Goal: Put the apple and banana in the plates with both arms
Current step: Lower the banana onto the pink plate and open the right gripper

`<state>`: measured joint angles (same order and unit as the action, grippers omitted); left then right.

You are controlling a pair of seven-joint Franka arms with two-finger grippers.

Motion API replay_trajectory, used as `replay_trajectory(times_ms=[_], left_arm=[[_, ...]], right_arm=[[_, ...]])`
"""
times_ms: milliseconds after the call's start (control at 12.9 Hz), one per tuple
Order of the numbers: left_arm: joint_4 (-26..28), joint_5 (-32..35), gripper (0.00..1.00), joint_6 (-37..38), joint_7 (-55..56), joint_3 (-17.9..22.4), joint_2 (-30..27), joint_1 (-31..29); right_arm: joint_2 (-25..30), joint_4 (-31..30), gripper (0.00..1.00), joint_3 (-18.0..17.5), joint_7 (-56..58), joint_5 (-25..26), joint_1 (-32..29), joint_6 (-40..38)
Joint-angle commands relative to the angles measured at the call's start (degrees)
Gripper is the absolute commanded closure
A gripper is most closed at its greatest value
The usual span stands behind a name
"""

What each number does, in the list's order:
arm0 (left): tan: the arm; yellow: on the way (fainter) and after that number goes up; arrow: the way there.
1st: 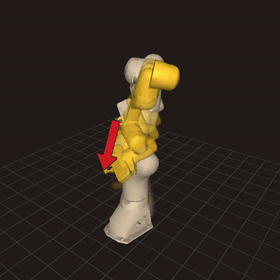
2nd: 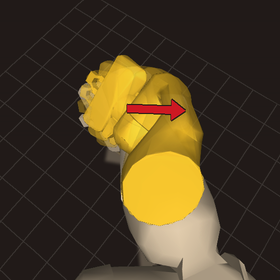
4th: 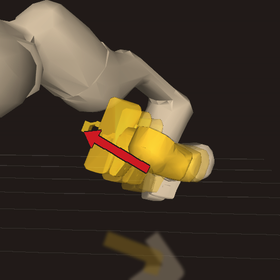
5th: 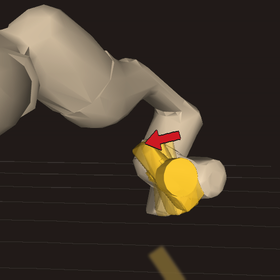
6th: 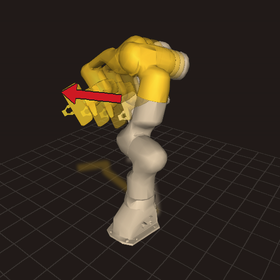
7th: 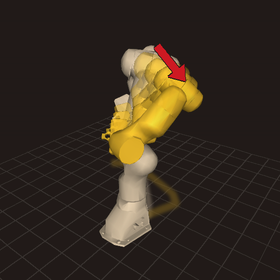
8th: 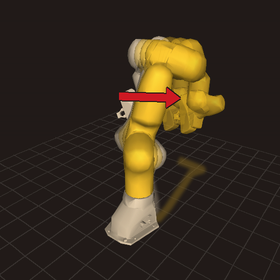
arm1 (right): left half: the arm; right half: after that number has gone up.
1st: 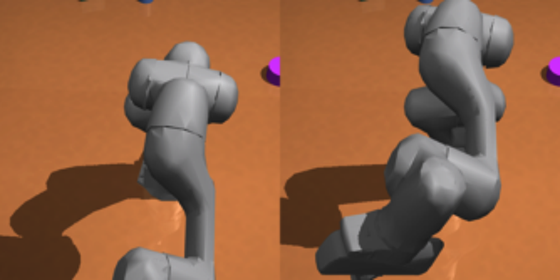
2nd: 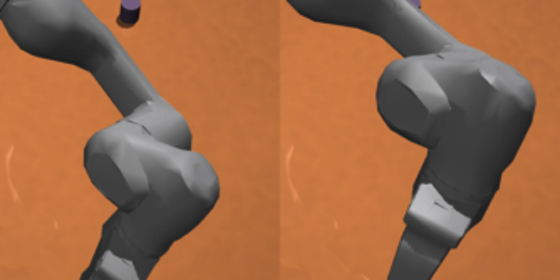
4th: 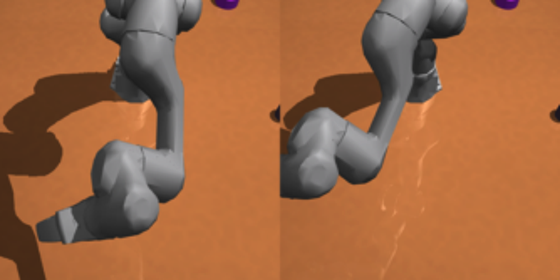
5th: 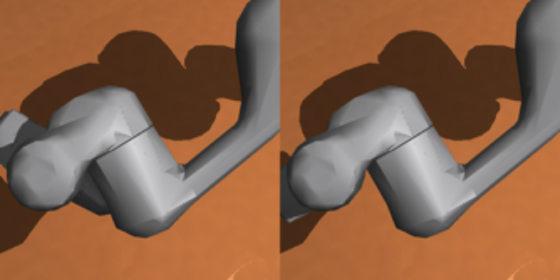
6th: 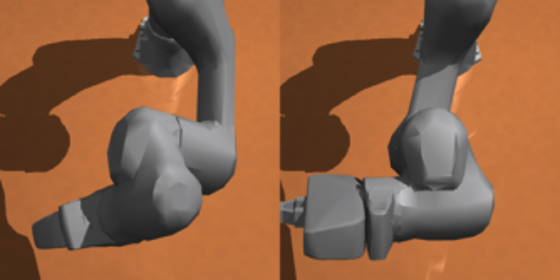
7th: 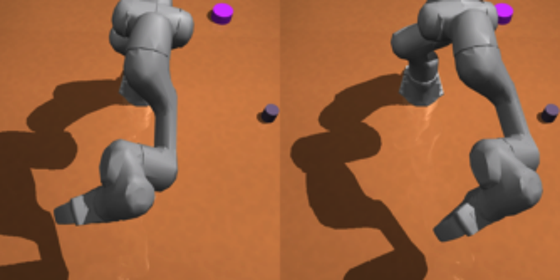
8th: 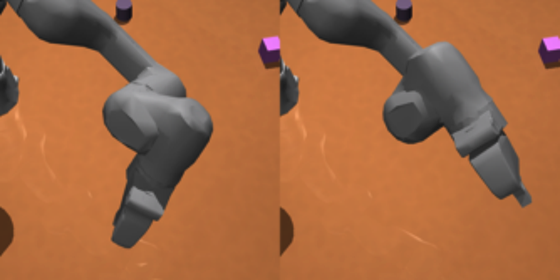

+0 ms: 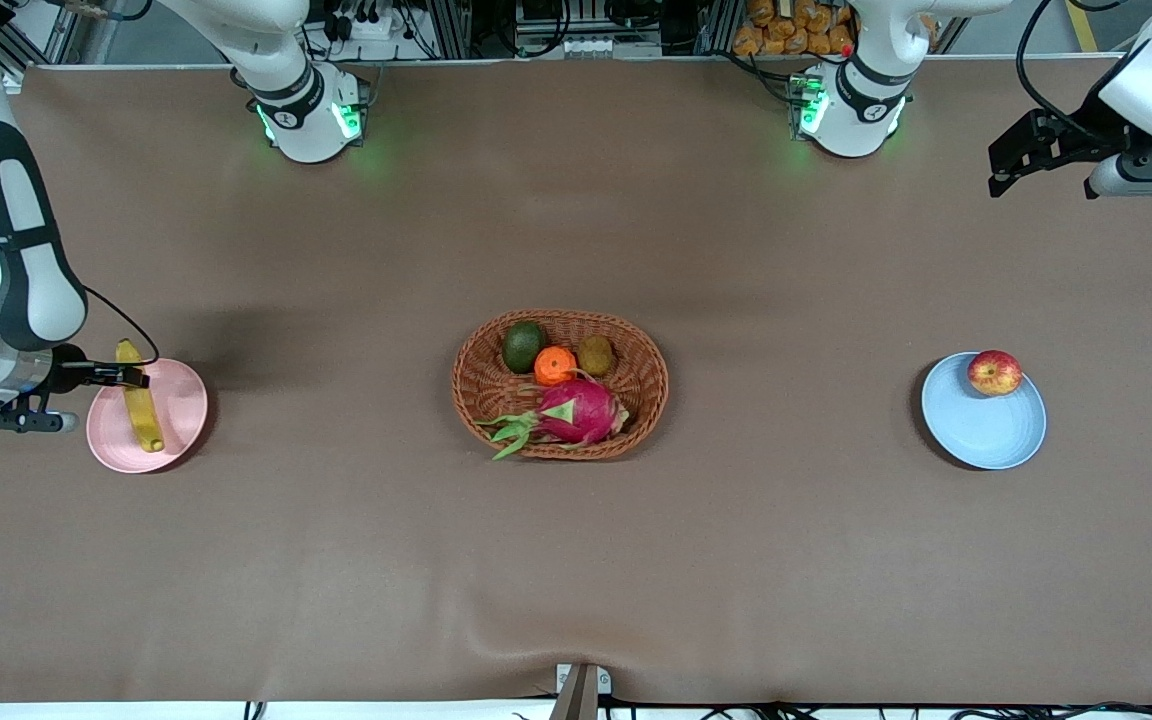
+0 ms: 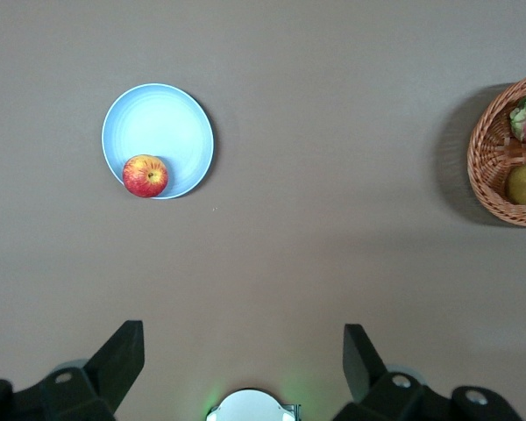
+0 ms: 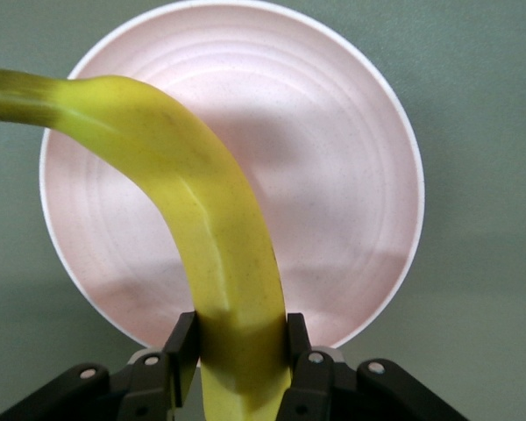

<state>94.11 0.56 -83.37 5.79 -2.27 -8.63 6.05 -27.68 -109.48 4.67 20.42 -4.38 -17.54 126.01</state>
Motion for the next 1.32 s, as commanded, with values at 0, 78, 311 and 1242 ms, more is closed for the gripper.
replay_trajectory(times_ms=[0, 78, 311, 1242], left_arm=[[-0.95, 0.23, 0.0, 0.58, 0.54, -0.02, 0.28, 0.19], [-0.95, 0.23, 0.0, 0.4, 0.46, -0.02, 0.37, 0.19], [-0.95, 0.23, 0.0, 0.4, 0.54, -0.02, 0.54, 0.19], [-0.86, 0.23, 0.0, 0.4, 0.63, 0.33, -0.07, -0.25]], right_arm=[[-0.27, -0.48, 0.66, -0.89, 1.37, -0.54, -1.01, 1.69], [-0.45, -0.48, 0.26, -0.89, 1.37, -0.55, -0.92, 1.96], [-0.45, -0.3, 0.0, -0.89, 1.37, -0.55, -0.74, 1.7], [3.42, 27.26, 0.0, -2.38, 2.17, -0.72, 4.88, -33.25]])
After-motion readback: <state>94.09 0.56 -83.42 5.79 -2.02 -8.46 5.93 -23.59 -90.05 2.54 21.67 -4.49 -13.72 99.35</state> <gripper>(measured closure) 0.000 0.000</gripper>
